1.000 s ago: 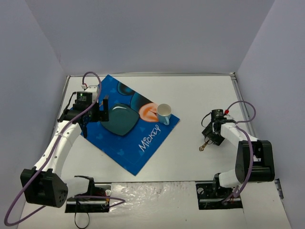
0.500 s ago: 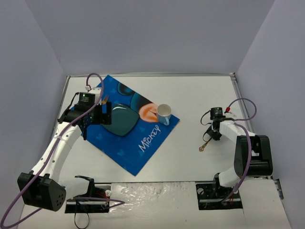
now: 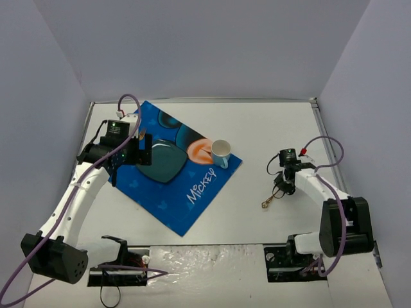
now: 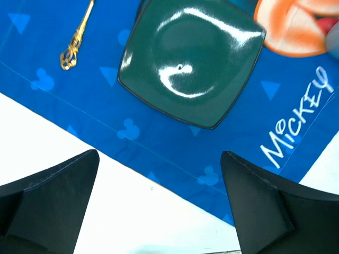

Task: Set the dinner table for one person

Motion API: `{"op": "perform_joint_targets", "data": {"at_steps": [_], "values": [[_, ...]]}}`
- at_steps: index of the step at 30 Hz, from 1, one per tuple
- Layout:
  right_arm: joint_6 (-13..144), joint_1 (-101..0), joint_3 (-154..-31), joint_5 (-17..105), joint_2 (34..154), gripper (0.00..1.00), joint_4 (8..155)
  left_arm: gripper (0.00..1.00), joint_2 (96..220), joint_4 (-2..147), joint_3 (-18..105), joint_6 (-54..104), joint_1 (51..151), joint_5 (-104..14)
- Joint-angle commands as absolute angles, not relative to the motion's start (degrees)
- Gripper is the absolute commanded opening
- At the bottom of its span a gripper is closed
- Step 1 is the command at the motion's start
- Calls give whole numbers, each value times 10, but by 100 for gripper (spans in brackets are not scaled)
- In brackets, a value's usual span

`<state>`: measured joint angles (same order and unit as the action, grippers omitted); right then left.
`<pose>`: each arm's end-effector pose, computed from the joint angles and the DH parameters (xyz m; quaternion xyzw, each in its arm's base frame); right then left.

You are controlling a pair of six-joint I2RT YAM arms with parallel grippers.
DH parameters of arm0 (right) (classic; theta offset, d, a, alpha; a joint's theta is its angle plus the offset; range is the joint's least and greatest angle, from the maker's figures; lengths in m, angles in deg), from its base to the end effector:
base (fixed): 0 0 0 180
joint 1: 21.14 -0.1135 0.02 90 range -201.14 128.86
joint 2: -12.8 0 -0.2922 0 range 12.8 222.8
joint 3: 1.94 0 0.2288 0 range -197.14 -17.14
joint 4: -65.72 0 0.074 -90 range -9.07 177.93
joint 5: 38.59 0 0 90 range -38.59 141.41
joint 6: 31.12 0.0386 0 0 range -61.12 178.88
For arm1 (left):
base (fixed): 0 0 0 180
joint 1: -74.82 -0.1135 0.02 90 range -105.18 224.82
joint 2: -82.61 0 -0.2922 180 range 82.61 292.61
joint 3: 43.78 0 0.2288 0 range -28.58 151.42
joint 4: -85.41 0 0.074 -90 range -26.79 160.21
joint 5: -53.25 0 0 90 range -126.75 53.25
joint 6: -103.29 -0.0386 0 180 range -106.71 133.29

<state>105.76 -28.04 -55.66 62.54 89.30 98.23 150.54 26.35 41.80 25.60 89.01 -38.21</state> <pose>0.2257 0.0198 0.2171 0.3519 0.8829 0.0517 0.3066 0.2059 -0.0531 0.3792 0.0202 0.9112 -0.1056 0.3978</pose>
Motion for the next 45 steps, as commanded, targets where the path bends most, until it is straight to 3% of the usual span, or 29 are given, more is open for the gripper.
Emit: {"op": "perform_joint_targets", "data": {"at_steps": [1,9,18,30,45], "values": [[1140,-379,-640,639,843,0,1053,97,1507,254,478,272,893,-373],[1249,-619,-778,698,905,0,1068,97,1512,248,504,291,893,-373],[1283,-763,-1009,713,1134,0,1065,97,1510,236,529,306,892,-333],[1334,-764,-1066,722,1283,0,1066,97,1484,220,515,307,893,-302],[1392,-727,-1025,722,1309,0,1066,97,1490,228,502,309,893,-309]]}}
